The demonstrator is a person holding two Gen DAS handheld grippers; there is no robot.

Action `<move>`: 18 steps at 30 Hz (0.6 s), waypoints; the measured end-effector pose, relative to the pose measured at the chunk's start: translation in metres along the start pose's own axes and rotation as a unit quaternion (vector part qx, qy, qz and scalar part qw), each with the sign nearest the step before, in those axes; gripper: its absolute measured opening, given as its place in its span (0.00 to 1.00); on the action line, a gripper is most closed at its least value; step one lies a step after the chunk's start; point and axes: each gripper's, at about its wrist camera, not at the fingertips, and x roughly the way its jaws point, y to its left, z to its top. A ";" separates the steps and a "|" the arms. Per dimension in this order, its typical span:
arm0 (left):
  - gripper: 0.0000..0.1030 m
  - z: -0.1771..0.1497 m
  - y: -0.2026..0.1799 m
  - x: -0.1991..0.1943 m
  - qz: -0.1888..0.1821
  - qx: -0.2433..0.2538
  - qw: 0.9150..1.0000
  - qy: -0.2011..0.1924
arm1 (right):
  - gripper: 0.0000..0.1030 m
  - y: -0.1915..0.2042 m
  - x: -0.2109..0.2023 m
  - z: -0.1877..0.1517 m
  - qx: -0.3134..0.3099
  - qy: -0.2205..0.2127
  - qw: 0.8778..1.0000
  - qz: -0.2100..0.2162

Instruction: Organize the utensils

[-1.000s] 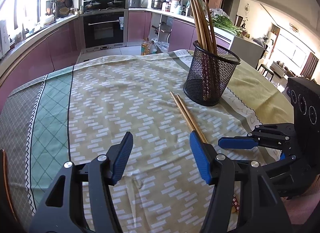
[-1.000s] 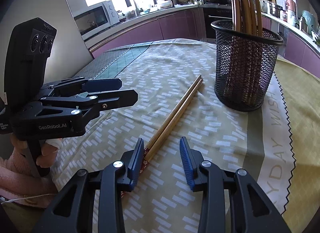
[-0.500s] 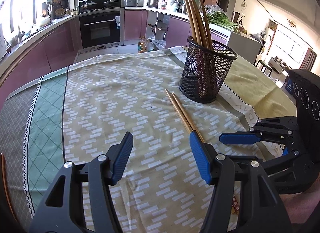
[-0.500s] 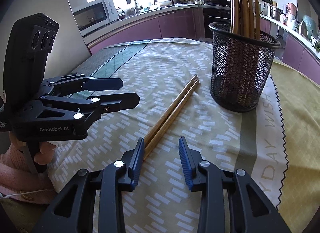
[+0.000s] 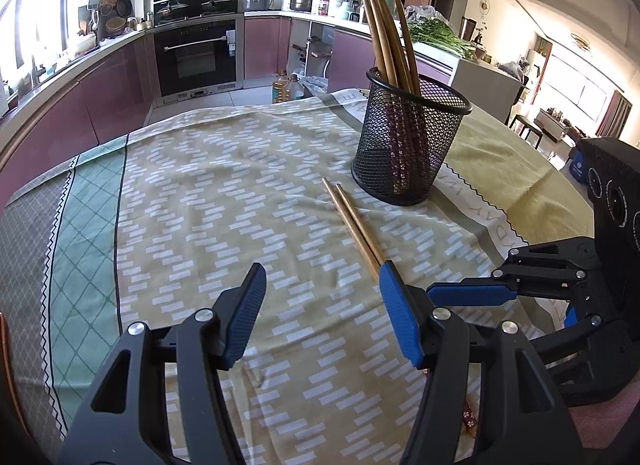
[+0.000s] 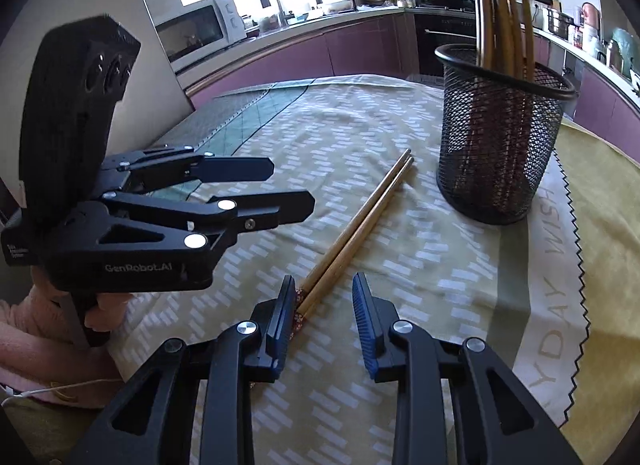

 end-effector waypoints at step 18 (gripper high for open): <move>0.51 0.001 -0.017 0.021 -0.013 0.037 0.999 0.033 | 0.26 -0.017 -0.008 -0.005 0.009 0.009 1.000 -0.024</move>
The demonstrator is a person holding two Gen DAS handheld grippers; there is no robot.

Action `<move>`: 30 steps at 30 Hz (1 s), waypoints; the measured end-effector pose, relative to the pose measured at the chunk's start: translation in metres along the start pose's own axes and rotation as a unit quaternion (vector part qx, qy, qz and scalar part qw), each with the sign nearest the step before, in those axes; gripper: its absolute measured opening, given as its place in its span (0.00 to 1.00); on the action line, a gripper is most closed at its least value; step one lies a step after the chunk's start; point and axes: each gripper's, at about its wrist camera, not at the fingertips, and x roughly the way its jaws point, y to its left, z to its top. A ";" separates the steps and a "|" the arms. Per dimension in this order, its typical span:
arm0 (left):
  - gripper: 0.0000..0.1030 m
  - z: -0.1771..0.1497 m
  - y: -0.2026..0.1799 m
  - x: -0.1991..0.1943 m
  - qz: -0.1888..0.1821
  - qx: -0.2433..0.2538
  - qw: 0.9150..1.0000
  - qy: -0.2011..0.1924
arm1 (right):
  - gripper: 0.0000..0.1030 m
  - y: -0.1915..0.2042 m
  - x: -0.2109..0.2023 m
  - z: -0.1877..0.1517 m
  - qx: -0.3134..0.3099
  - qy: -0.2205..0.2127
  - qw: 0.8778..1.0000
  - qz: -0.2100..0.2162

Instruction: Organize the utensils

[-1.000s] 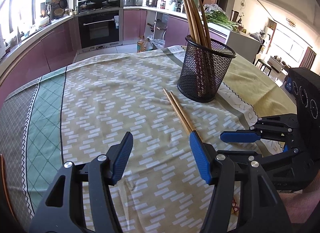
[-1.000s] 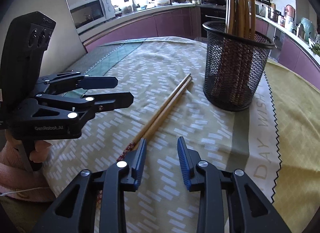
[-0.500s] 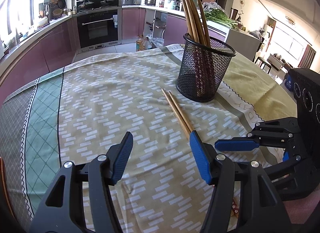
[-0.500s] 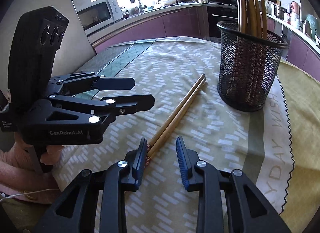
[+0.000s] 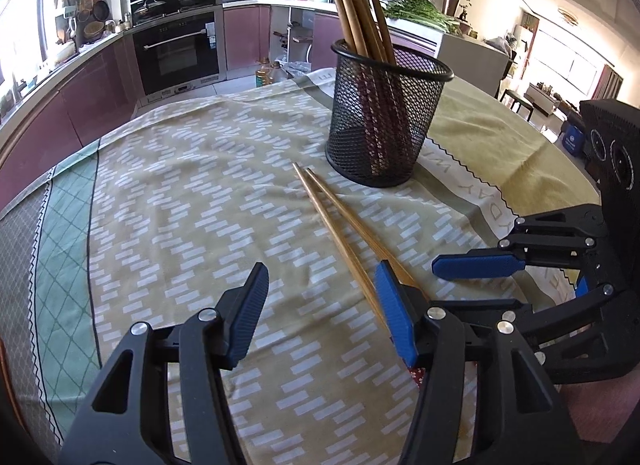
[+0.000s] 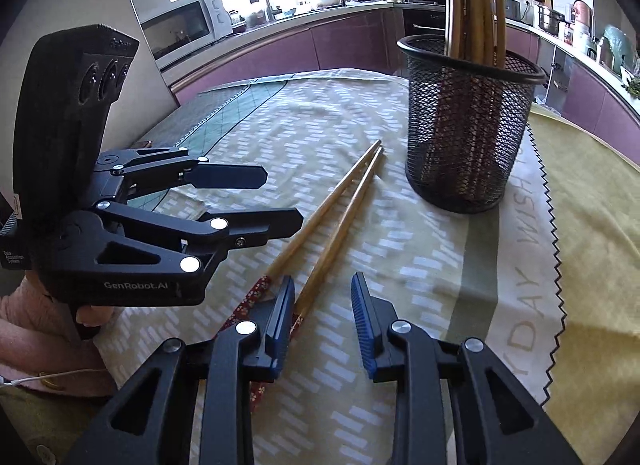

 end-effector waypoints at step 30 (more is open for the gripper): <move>0.22 -0.008 -0.001 0.000 0.006 -0.016 0.999 0.031 | 0.25 -0.008 0.016 0.018 0.008 -0.012 1.000 -0.006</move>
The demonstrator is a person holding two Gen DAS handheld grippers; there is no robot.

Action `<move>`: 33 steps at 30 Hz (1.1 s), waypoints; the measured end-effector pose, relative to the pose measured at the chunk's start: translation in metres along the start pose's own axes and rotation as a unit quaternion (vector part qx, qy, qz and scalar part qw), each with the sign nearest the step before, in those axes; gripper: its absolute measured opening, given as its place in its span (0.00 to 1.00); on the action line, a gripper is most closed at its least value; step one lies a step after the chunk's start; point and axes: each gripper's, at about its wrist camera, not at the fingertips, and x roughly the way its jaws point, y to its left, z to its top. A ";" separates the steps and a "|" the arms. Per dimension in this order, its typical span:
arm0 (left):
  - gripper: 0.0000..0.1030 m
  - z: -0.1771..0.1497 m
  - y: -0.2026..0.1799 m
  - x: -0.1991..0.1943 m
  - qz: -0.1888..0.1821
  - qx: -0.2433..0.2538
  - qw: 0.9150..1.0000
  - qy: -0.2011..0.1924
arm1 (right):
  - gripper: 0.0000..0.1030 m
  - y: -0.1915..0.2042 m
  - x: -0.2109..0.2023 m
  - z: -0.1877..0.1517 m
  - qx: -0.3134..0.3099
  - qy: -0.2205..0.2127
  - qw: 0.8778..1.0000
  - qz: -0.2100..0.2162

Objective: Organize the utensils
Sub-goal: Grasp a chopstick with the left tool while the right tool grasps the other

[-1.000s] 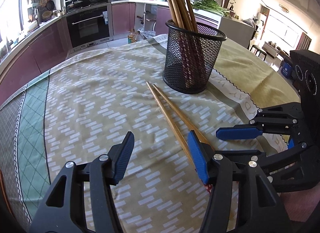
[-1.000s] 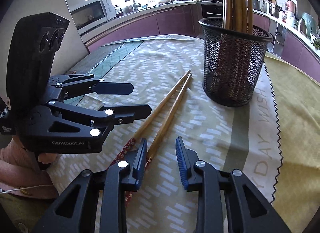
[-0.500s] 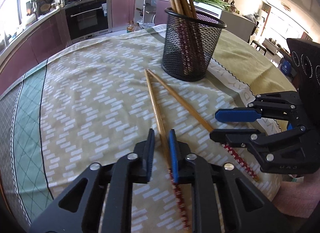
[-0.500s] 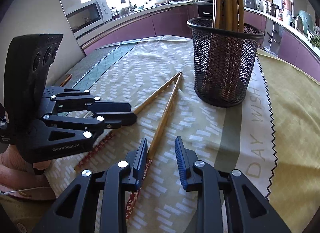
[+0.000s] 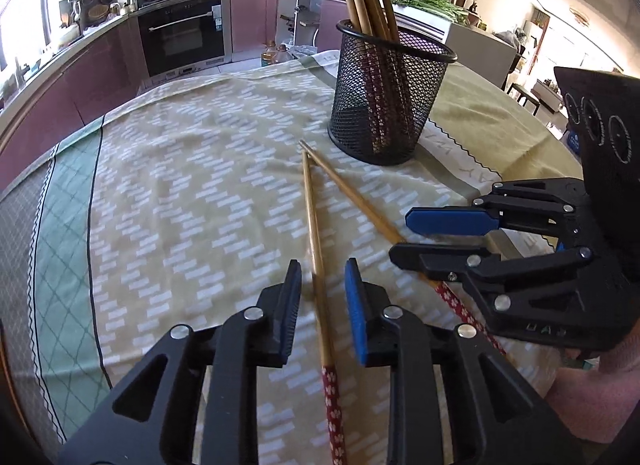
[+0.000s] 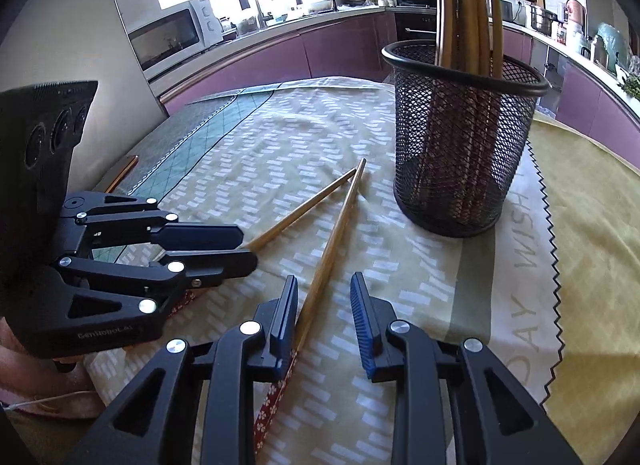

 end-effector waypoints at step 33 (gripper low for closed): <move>0.08 0.011 -0.004 0.010 0.000 0.009 1.000 0.004 | 0.06 -0.010 -0.003 0.004 0.025 0.002 0.999 0.027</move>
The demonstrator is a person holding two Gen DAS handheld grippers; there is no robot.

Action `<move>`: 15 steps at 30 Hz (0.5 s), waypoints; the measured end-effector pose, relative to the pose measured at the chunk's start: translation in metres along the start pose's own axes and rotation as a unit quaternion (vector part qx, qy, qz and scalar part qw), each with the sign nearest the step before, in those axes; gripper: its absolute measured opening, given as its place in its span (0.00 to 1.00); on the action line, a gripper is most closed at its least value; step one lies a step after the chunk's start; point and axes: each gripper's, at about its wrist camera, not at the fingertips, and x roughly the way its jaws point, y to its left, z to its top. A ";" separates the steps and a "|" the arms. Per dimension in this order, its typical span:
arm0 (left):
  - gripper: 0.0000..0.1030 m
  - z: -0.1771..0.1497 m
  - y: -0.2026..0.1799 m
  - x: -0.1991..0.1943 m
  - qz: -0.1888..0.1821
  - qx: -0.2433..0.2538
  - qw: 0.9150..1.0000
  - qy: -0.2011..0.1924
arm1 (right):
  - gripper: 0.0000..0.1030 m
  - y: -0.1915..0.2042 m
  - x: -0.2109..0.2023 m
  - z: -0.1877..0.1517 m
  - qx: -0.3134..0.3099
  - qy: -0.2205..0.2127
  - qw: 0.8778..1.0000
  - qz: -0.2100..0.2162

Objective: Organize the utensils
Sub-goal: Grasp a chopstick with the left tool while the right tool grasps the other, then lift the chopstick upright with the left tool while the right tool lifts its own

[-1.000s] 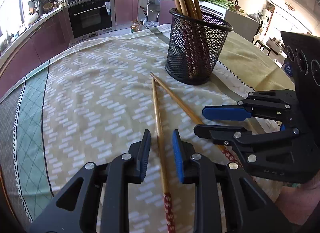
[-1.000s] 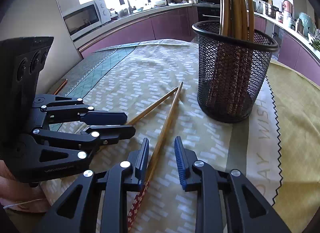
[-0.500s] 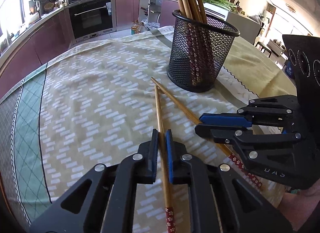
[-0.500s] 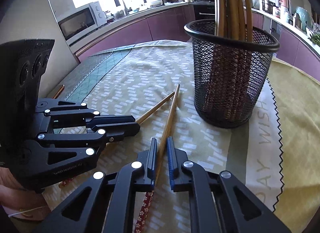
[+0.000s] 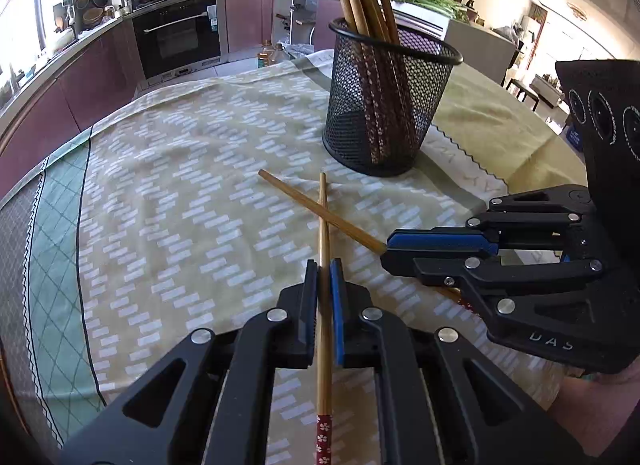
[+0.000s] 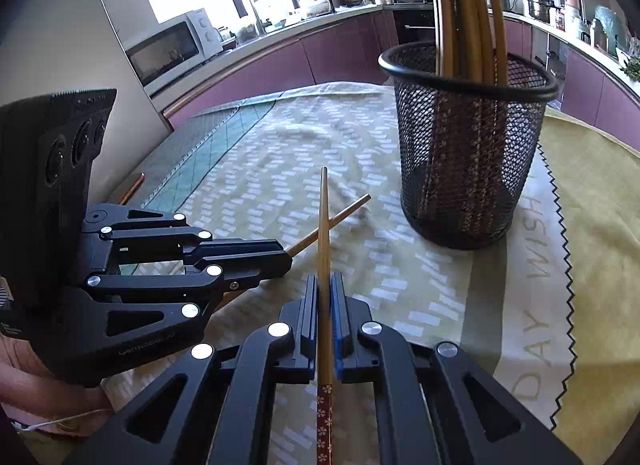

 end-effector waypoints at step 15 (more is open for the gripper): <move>0.07 0.003 -0.004 0.002 0.003 0.013 1.000 0.004 | 0.06 0.006 0.009 0.003 -0.004 -0.003 1.000 -0.005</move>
